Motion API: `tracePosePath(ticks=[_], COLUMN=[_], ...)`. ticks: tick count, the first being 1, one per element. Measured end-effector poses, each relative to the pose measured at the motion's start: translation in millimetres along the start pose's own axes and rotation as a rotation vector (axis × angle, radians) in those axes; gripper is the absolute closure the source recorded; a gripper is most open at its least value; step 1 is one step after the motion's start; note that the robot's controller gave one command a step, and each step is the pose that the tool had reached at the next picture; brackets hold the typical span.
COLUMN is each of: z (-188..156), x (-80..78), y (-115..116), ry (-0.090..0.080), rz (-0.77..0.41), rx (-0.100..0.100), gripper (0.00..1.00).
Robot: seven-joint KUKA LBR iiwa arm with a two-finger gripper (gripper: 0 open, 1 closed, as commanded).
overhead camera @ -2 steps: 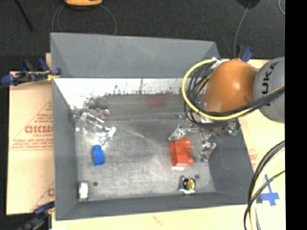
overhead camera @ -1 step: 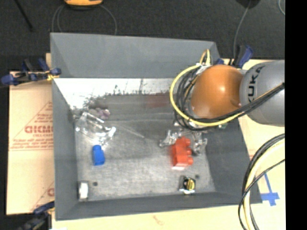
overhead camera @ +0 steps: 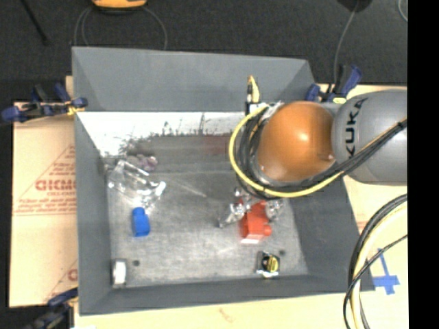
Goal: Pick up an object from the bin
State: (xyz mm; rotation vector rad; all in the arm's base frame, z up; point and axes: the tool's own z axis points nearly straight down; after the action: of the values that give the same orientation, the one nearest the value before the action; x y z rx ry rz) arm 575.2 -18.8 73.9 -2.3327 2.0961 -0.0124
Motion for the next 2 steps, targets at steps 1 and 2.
tracePosePath(ticks=[1,2], z=[-1,-21], x=[-2.4,-1.1], y=[-1,-2], ry=[-0.005,-0.002], rz=[0.002,0.008], rx=[0.001,-0.005], gripper=[1.0,1.0])
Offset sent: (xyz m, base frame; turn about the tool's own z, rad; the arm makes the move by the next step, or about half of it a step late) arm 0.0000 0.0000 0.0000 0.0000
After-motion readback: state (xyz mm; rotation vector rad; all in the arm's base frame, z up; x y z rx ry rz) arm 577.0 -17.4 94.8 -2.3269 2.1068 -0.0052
